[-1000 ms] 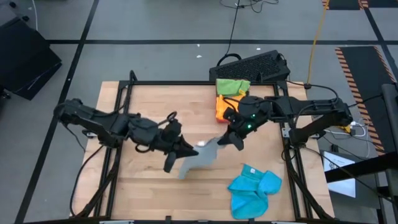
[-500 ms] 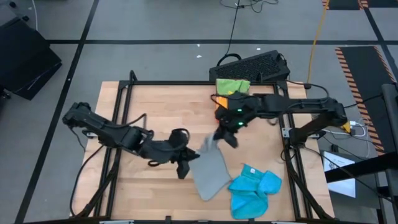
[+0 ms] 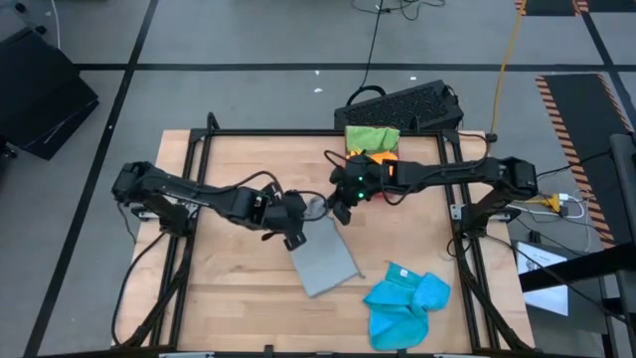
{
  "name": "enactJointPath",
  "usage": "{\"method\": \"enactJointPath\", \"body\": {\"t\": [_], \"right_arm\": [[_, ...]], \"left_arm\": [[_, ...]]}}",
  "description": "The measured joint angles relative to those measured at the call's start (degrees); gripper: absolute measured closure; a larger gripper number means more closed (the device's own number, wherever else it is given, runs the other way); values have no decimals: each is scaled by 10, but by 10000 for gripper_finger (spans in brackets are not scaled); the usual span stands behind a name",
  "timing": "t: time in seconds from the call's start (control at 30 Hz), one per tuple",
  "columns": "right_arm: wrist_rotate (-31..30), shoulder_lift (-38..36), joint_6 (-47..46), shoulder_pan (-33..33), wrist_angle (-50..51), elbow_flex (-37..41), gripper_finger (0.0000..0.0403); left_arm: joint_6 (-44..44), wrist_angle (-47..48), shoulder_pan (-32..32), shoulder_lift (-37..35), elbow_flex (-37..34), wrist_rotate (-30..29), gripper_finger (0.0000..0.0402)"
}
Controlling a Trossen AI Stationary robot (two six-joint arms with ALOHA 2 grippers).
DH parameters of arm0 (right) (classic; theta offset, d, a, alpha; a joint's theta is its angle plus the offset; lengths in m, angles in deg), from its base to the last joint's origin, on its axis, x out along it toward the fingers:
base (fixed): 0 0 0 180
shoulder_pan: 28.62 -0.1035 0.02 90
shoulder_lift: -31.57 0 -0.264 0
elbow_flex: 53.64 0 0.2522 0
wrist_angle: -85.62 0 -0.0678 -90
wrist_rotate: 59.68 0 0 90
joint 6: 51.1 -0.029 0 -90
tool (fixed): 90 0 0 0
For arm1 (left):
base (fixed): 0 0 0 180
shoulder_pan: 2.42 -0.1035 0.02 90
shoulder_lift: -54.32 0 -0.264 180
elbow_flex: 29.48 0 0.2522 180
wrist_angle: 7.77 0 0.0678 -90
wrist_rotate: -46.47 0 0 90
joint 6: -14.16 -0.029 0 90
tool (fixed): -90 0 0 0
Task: Fold microfiber towels
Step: Fold the gray microfiber cloth
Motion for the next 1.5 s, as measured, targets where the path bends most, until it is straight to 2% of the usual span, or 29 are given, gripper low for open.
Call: {"method": "enactJointPath", "body": {"t": [0.1, 0.3, 0.43, 0.63, 0.83, 0.97, 1.3, 1.5], "right_arm": [[-15, 0, 0, 3, -24, 43, 402], [-15, 0, 3, 0, -60, 91, 399], [-40, 0, 25, -11, -58, 105, 400], [-39, 0, 68, -23, -60, 106, 399], [15, 0, 82, -29, -51, 106, 398], [21, 6, 98, -43, -45, 106, 398], [72, 56, 102, -67, -45, 106, 397], [109, 56, 114, -83, -27, 106, 397]], "left_arm": [[-25, -29, -16, -1, -40, 8, 396], [-82, -129, -29, 0, -109, 65, 386], [-73, -189, -20, -1, -141, 83, 396], [-35, -238, 3, -1, -170, 105, 391], [5, -295, 29, -1, -182, 135, 389], [19, -309, 45, 3, -182, 140, 389], [72, -389, 69, 70, -182, 196, 390], [116, -396, 89, 88, -182, 195, 389]]}}
